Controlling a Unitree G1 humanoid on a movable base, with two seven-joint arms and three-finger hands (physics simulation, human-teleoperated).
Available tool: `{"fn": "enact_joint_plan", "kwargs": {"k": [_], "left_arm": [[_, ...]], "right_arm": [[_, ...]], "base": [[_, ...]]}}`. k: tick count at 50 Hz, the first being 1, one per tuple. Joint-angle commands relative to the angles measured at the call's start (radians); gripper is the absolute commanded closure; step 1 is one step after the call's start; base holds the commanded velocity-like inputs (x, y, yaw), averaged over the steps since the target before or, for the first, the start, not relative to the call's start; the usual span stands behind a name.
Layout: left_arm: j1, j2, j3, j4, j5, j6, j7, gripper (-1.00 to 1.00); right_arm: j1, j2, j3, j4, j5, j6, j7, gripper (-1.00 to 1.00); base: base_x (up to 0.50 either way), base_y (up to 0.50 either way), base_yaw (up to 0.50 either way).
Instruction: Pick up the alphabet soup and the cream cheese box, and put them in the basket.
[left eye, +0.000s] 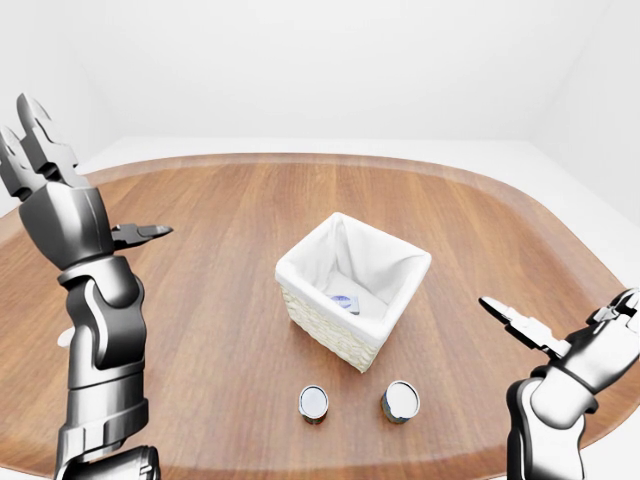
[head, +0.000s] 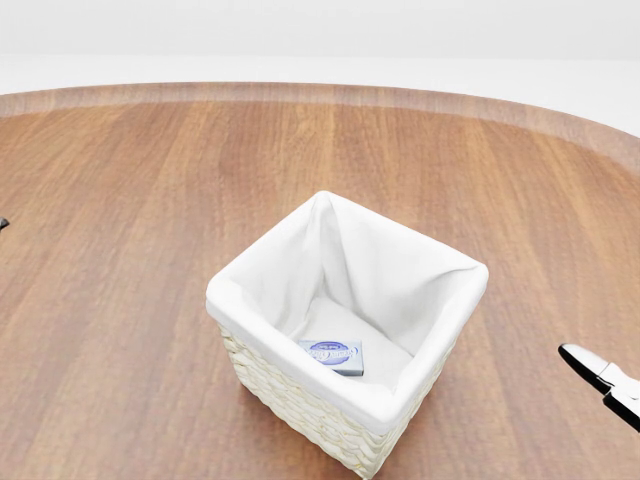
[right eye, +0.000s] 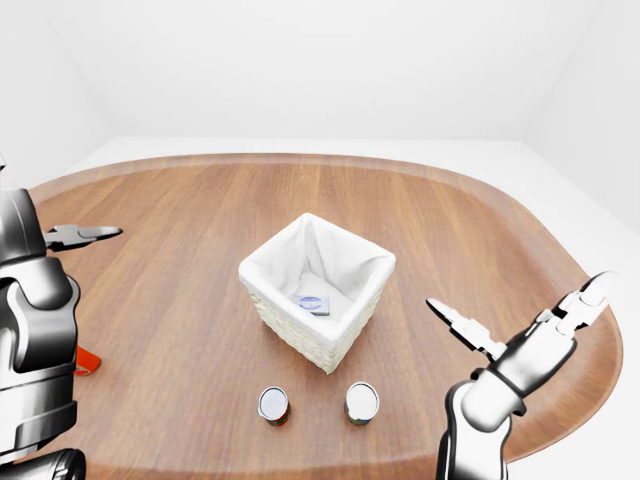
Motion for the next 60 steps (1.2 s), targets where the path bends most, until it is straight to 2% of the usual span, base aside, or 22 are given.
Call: {"fn": "enact_joint_plan", "kwargs": {"k": [1,6,13,16,17,19,20,22,26,28,30,32,36,38,41,46,47,49,51,55,57,60], "left_arm": [[-0.003,-0.003,0.009,-0.015,-0.001,0.0,-0.002,-1.0],[-0.007,-0.001,0.009,-0.002,-0.006,0.0,0.014,-1.0],[-0.003,-0.003,0.008,-0.001,-0.019,0.0,0.006,-1.0],[-0.003,-0.002,0.007,-0.005,-0.015,0.0,-0.001,-1.0],[-0.003,-0.001,0.004,0.001,-0.011,0.0,0.001,-1.0],[-0.004,-0.002,0.001,0.017,-0.005,0.0,0.013,-1.0],[-0.004,-0.002,0.0,0.018,-0.003,0.0,0.014,-1.0],[-0.006,-0.003,0.006,0.006,-0.012,0.0,-0.002,-1.0],[-0.011,0.001,0.006,0.016,-0.018,0.0,0.006,-1.0],[-0.012,0.001,0.004,0.025,-0.02,0.0,0.009,-1.0],[-0.014,0.002,0.005,0.024,-0.023,0.0,0.006,-1.0],[-0.014,0.003,0.007,0.025,-0.028,0.0,0.006,-1.0],[-0.02,0.007,0.01,0.034,-0.058,0.0,-0.006,-1.0],[-0.02,0.007,0.009,0.034,-0.06,0.0,-0.005,-1.0],[-0.019,0.007,0.007,0.036,-0.058,0.0,-0.001,-1.0],[-0.02,0.008,0.005,0.038,-0.057,0.0,-0.005,-1.0],[-0.022,0.008,0.006,0.038,-0.057,0.0,-0.005,-1.0],[-0.035,0.013,0.008,0.057,-0.062,0.0,-0.002,-1.0],[-0.032,0.013,0.006,0.047,-0.062,0.0,-0.006,-1.0],[-0.028,0.011,0.005,0.041,-0.058,0.0,-0.008,-1.0],[-0.031,0.011,0.003,0.055,-0.059,0.0,-0.001,-1.0],[-0.024,0.01,0.003,0.039,-0.054,0.0,-0.003,-1.0]], "right_arm": [[0.003,0.003,0.0,-0.011,-0.001,0.006,0.0,-1.0],[0.005,0.004,-0.008,-0.01,0.0,-0.008,0.0,-1.0],[0.008,0.007,-0.031,-0.038,0.038,0.028,0.0,-1.0],[0.013,0.011,-0.039,-0.062,0.064,0.049,0.0,-1.0],[0.015,0.014,-0.04,-0.081,0.084,0.077,0.0,-1.0],[0.016,0.017,-0.044,-0.09,0.091,0.084,0.0,-1.0],[0.018,0.021,-0.039,-0.101,0.105,0.11,0.0,-1.0],[0.026,0.025,-0.036,-0.118,0.105,0.117,0.0,-1.0],[0.057,0.04,-0.018,-0.135,0.073,0.107,0.0,-1.0],[0.077,0.047,0.011,-0.123,0.008,0.054,0.0,-1.0],[0.083,0.061,0.016,-0.147,0.015,0.069,0.0,-1.0],[0.093,0.067,0.019,-0.154,0.013,0.063,0.0,-1.0],[0.123,0.078,0.047,-0.154,-0.038,0.023,0.0,-1.0],[0.138,0.091,0.052,-0.189,-0.03,0.045,0.0,-1.0],[0.149,0.1,0.052,-0.203,-0.018,0.053,0.0,-1.0],[0.173,0.113,0.066,-0.274,-0.01,0.107,0.0,-1.0],[0.182,0.114,0.073,-0.265,-0.019,0.086,0.0,-1.0],[0.209,0.128,0.089,-0.291,-0.036,0.095,0.019,-1.0],[0.229,0.136,0.102,-0.3,-0.051,0.081,0.031,-1.0],[0.266,0.148,0.134,-0.337,-0.014,0.098,0.091,-1.0],[0.29,0.153,0.154,-0.327,-0.035,0.063,0.09,-1.0],[0.313,0.153,0.17,-0.324,-0.041,0.047,0.098,-1.0]], "base": [[0.0,0.0,0.0],[0.0,0.0,0.0],[0.0,0.0,0.0],[0.0,0.0,0.0],[0.0,0.0,0.0],[0.0,0.0,0.0],[0.0,0.0,0.0],[0.0,0.0,0.0],[0.0,0.0,0.0],[0.0,0.0,0.0],[0.0,0.0,0.0],[0.0,0.0,0.0],[0.0,0.0,0.0],[0.0,0.0,0.0],[0.0,0.0,0.0],[0.0,0.0,0.0],[0.0,0.0,0.0],[0.0,0.0,0.0],[0.0,0.0,0.0],[0.0,0.0,0.0],[0.0,0.0,0.0],[0.0,0.0,0.0]]}}
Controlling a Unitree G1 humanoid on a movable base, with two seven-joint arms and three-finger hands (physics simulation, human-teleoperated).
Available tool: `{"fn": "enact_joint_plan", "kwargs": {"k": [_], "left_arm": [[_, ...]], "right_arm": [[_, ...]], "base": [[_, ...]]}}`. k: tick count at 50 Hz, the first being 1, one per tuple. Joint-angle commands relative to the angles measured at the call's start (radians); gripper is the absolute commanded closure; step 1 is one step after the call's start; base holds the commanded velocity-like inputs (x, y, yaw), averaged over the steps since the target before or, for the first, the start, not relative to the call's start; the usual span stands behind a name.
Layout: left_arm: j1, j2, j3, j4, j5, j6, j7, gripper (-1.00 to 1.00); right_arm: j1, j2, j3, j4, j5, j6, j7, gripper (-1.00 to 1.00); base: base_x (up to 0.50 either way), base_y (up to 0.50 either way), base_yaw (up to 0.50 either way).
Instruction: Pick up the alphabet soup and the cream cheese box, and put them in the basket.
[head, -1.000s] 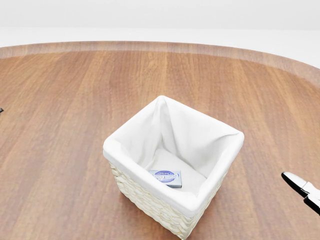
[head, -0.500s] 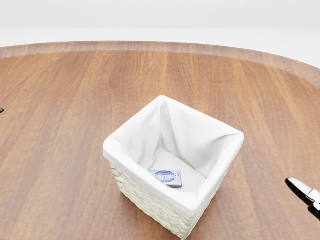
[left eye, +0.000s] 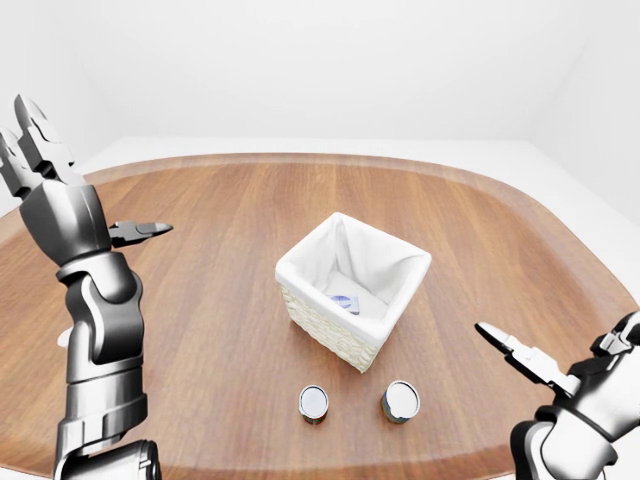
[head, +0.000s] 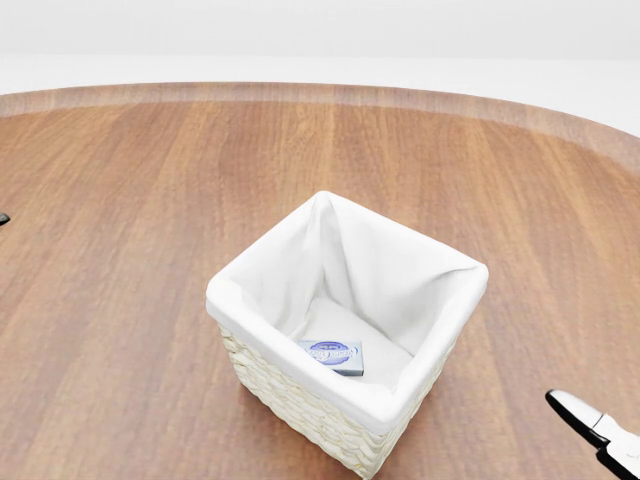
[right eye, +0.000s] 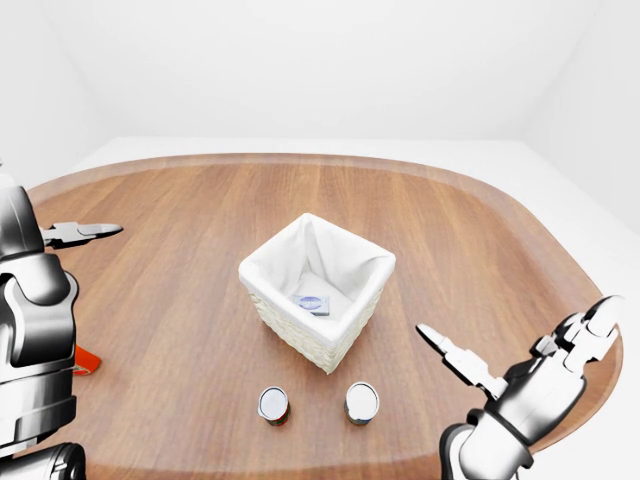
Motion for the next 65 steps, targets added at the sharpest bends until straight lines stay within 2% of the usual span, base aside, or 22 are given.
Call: {"fn": "enact_joint_plan", "kwargs": {"k": [1,3,8,10,14,20,23,24,30,45,49,65], "left_arm": [[0.003,-0.001,-0.002,-0.005,0.002,0.0,0.0,-1.0],[0.001,-0.001,-0.001,0.004,0.002,0.0,0.005,-1.0],[0.003,-0.001,-0.001,-0.002,0.001,0.0,0.003,-1.0],[0.005,-0.001,0.0,-0.011,0.001,0.0,-0.003,-1.0],[0.007,-0.003,0.001,-0.013,0.001,0.0,-0.003,-1.0],[0.006,-0.003,0.0,-0.011,0.003,0.0,-0.003,-1.0],[0.009,-0.004,0.0,-0.013,0.005,0.0,-0.001,-1.0],[0.009,-0.004,0.001,-0.015,0.005,0.0,-0.002,-1.0],[0.01,-0.005,0.002,-0.016,0.004,0.0,-0.003,-1.0],[0.008,-0.005,0.001,-0.013,0.002,0.0,-0.002,-1.0],[0.011,-0.005,0.002,-0.022,0.003,0.0,-0.008,-1.0],[0.011,-0.005,0.002,-0.022,0.003,0.0,-0.008,-1.0]], "right_arm": [[0.096,0.024,0.073,-0.038,-0.026,-0.039,0.05,-1.0],[0.114,0.025,0.08,-0.037,-0.033,-0.062,0.051,-1.0],[0.139,0.029,0.075,-0.052,-0.012,-0.06,0.077,-1.0],[0.14,0.031,0.07,-0.054,0.007,-0.043,0.095,-1.0],[0.162,0.033,0.078,-0.053,-0.007,-0.053,0.127,-1.0],[0.218,0.039,0.111,-0.058,-0.027,-0.085,0.152,-1.0],[0.234,0.04,0.117,-0.053,-0.032,-0.085,0.148,-1.0],[0.238,0.038,0.118,-0.043,-0.026,-0.099,0.149,-1.0],[0.27,0.028,0.14,-0.022,-0.033,-0.12,0.146,-1.0],[0.313,0.026,0.14,-0.083,-0.041,-0.12,0.182,-1.0],[0.308,0.041,0.116,-0.096,-0.04,-0.101,0.198,-1.0],[0.303,0.062,0.103,-0.096,-0.047,-0.105,0.219,-1.0]], "base": [[0.0,0.0,0.0],[0.0,0.0,0.0],[0.0,0.0,0.0],[0.0,0.0,0.0],[0.0,0.0,0.0],[0.0,0.0,0.0],[0.0,0.0,0.0],[0.0,0.0,0.0],[0.0,0.0,0.0],[0.0,0.0,0.0],[0.0,0.0,0.0],[0.0,0.0,0.0]]}}
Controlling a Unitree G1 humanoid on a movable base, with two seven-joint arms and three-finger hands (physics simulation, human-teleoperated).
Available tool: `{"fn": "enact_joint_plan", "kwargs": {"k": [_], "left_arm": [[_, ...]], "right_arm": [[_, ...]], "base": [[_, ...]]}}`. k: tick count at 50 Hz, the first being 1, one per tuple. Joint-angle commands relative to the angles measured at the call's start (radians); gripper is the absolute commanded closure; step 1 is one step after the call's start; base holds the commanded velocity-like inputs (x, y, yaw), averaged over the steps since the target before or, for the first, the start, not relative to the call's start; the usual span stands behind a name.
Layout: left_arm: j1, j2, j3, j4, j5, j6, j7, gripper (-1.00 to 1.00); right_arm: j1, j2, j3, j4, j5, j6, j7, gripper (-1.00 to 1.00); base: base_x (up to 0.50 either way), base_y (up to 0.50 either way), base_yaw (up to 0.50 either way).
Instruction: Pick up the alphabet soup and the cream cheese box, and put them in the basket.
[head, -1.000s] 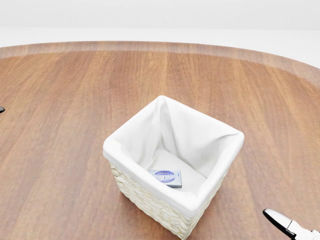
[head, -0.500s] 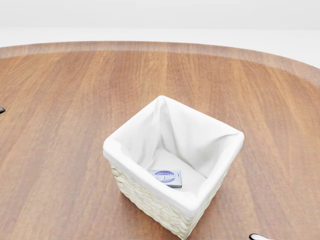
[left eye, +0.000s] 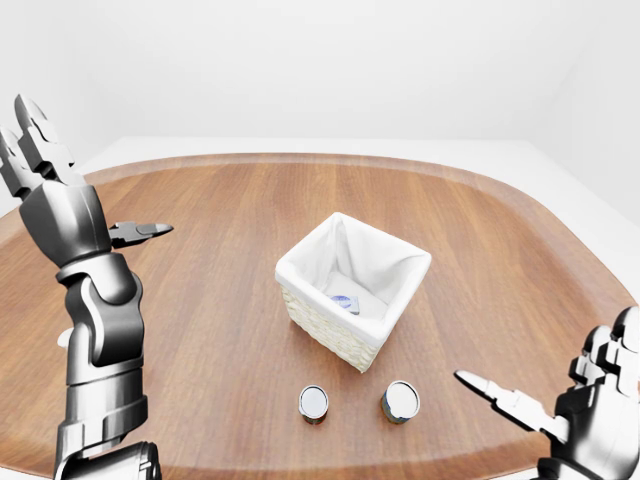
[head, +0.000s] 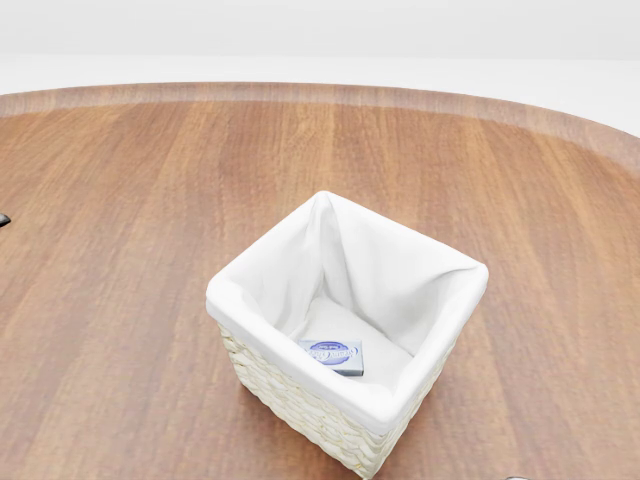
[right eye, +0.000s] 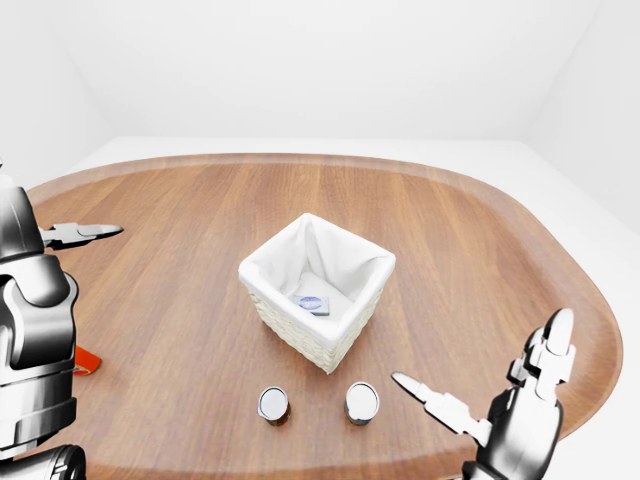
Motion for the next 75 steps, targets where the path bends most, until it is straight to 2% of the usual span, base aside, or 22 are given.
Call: {"fn": "enact_joint_plan", "kwargs": {"k": [1,16,22,27,32,43,53,55,58,60,75], "left_arm": [[0.0,0.0,0.0,-0.001,0.0,0.0,-0.001,-1.0],[0.0,0.0,0.0,-0.001,0.0,0.0,-0.001,-1.0],[0.0,0.0,0.002,-0.008,-0.002,0.0,-0.004,-1.0],[-0.003,0.001,0.0,0.002,-0.004,0.0,0.002,-1.0],[-0.003,0.001,0.0,0.005,-0.004,0.0,0.004,-1.0],[0.0,0.001,0.001,-0.004,-0.007,0.0,-0.004,-1.0],[0.001,0.002,0.003,-0.004,-0.014,0.0,-0.012,-1.0],[0.004,0.002,0.005,-0.018,-0.014,0.0,-0.023,-1.0],[0.002,0.002,0.004,-0.012,-0.013,0.0,-0.02,-1.0],[0.001,0.001,0.004,-0.006,-0.015,0.0,-0.016,-1.0],[0.004,0.0,0.005,-0.019,-0.015,0.0,-0.026,-1.0]], "right_arm": [[0.0,0.014,-0.011,-0.006,-0.005,0.001,0.018,-1.0],[-0.002,0.024,-0.017,-0.006,-0.008,-0.002,0.028,-1.0],[0.028,0.023,0.012,0.018,-0.004,-0.013,0.023,-1.0],[0.076,-0.013,0.072,0.039,0.0,-0.013,0.022,-1.0],[0.102,-0.064,0.128,0.067,-0.018,-0.013,-0.025,-1.0],[0.126,-0.17,0.202,0.159,-0.007,-0.013,-0.114,-1.0],[0.137,-0.258,0.273,0.217,0.05,-0.013,-0.14,-1.0],[0.128,-0.262,0.281,0.261,0.055,-0.013,-0.167,-1.0],[0.123,-0.265,0.278,0.296,-0.029,-0.013,-0.195,-1.0],[0.119,-0.283,0.293,0.325,-0.019,-0.013,-0.179,-1.0],[0.073,-0.328,0.354,0.461,-0.086,-0.013,-0.251,-1.0]], "base": [[0.0,0.0,0.0],[0.0,0.0,0.0],[0.0,0.0,0.0],[0.0,0.0,0.0],[0.0,0.0,0.0],[0.0,0.0,0.0],[0.0,0.0,0.0],[0.0,0.0,0.0],[0.0,0.0,0.0],[0.0,0.0,0.0],[0.0,0.0,0.0]]}}
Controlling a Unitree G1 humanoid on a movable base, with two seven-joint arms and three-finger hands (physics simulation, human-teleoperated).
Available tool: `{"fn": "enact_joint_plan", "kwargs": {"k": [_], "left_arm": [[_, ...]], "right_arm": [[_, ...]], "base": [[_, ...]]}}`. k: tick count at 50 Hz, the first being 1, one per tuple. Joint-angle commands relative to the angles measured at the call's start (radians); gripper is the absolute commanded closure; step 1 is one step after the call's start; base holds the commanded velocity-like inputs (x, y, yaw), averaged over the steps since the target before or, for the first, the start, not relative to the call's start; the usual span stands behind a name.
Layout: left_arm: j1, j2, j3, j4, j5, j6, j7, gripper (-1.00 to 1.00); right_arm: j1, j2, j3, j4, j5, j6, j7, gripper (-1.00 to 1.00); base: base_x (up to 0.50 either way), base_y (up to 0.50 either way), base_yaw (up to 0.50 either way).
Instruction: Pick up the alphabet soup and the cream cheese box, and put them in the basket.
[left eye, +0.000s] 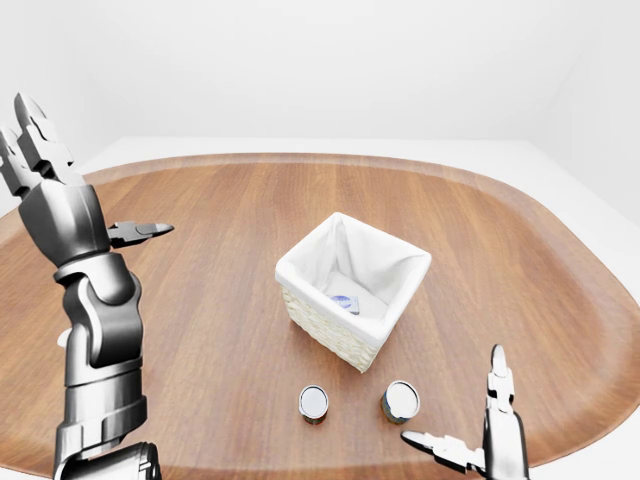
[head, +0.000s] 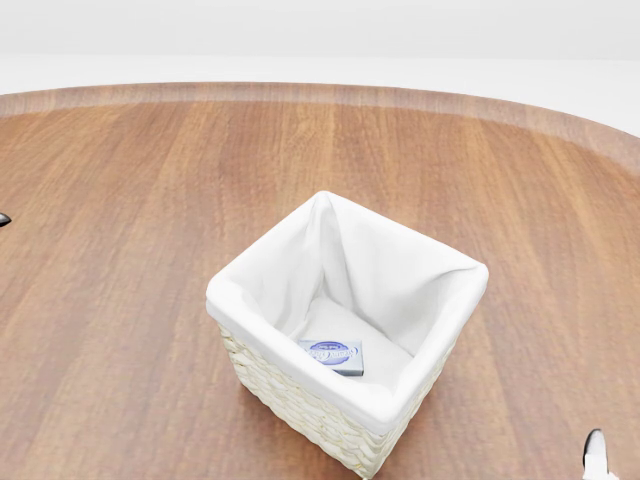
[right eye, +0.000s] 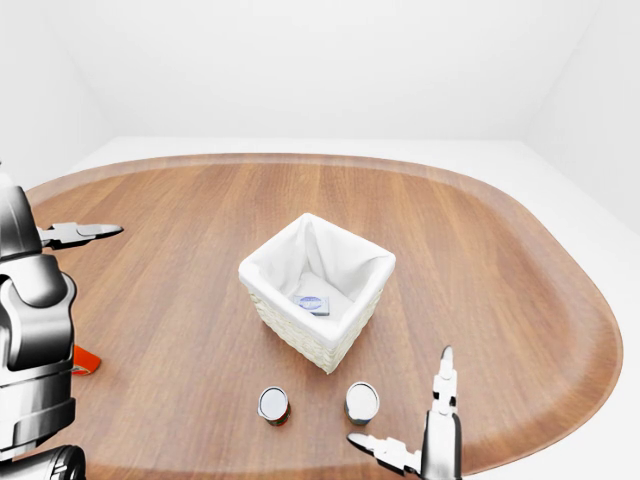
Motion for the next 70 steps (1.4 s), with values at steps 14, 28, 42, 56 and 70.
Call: {"fn": "enact_joint_plan", "kwargs": {"k": [14,28,42,56,70], "left_arm": [[-0.003,0.002,0.0,0.01,-0.005,0.0,-0.002,-1.0],[-0.005,0.003,-0.002,0.024,-0.011,0.0,0.002,-1.0],[-0.004,0.002,-0.001,0.013,-0.01,0.0,-0.006,-1.0],[-0.003,0.002,0.0,0.003,-0.01,0.0,-0.012,-1.0],[-0.007,0.003,-0.002,0.013,-0.009,0.0,-0.006,-1.0]], "right_arm": [[-0.086,-0.08,0.136,0.136,-0.07,0.0,-0.049,-1.0],[-0.164,-0.094,0.181,0.263,-0.074,0.0,-0.049,-1.0],[-0.177,-0.076,0.142,0.354,-0.058,0.0,-0.049,-1.0],[-0.224,-0.037,0.101,0.446,-0.051,0.0,-0.049,-1.0],[-0.3,0.016,0.03,0.551,-0.04,0.0,-0.049,-1.0]], "base": [[0.0,0.0,0.0],[0.0,0.0,0.0],[0.0,0.0,0.0],[0.0,0.0,0.0],[0.0,0.0,0.0]]}}
